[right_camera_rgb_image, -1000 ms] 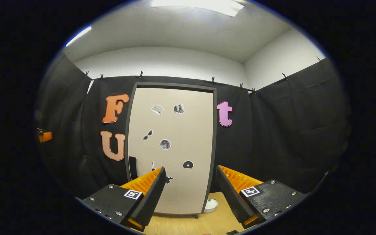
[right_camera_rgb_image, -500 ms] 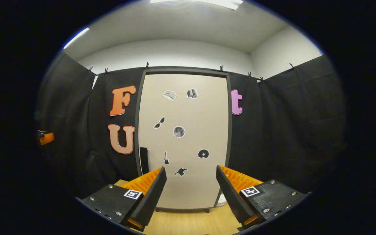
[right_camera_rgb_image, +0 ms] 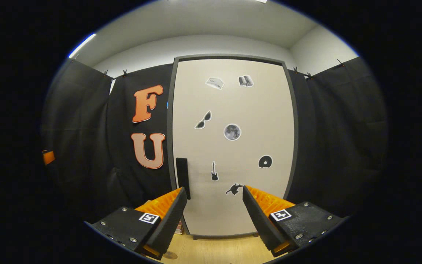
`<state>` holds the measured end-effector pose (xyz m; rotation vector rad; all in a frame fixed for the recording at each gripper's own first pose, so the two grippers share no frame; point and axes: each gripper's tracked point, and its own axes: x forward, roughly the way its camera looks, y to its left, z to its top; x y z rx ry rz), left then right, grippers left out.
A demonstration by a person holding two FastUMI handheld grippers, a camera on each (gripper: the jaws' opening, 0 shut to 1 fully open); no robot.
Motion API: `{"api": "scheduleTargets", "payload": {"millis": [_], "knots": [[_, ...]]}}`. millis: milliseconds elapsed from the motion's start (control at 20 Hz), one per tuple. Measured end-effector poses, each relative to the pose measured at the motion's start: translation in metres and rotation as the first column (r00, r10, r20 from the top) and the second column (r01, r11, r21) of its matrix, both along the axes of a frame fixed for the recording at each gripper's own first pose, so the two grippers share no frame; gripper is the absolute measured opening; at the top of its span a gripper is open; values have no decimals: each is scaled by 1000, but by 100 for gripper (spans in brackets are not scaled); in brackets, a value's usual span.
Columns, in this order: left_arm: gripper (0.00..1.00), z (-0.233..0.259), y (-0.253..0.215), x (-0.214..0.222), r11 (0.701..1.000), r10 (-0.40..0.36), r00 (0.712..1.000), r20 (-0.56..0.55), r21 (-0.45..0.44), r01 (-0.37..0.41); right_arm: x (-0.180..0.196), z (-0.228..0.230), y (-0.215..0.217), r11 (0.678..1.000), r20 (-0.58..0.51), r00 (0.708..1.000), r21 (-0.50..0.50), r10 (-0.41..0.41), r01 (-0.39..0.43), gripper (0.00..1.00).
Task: Open the cabinet door with the right hand, grasp the bottle in the cabinet with the left hand and place it on the coaster, then close the cabinet door with the right hand.
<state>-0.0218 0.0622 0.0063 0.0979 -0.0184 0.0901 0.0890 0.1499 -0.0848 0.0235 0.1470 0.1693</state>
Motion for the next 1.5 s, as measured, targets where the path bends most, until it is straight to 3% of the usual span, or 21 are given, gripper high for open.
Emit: {"api": "scheduleTargets", "payload": {"millis": [500,850,1050,1150,1200,1300,1500], "knots": [[98,-12,44,-5,998,69,997,-20,3,-69,89,-43,78,1000,-55,998,18,16,-15,95],[99,-23,70,-7,991,131,991,-37,1,-131,119,-62,99,1000,-88,996,14,13,-12,91],[98,-26,85,-15,989,150,988,-40,-9,-151,128,-66,96,1000,-90,996,10,0,1,73],[98,-29,85,-17,988,152,987,-45,-13,-153,128,-67,95,1000,-97,995,16,3,-1,57],[98,-30,85,-18,988,153,987,-46,-12,-153,124,-67,97,1000,-102,995,28,13,-10,44],[98,-32,82,-19,988,151,987,-49,-10,-152,123,-67,95,999,-95,995,26,27,-25,35],[99,-33,71,-18,990,137,989,-55,-8,-138,114,-66,95,997,-84,994,25,68,-67,28]]}}
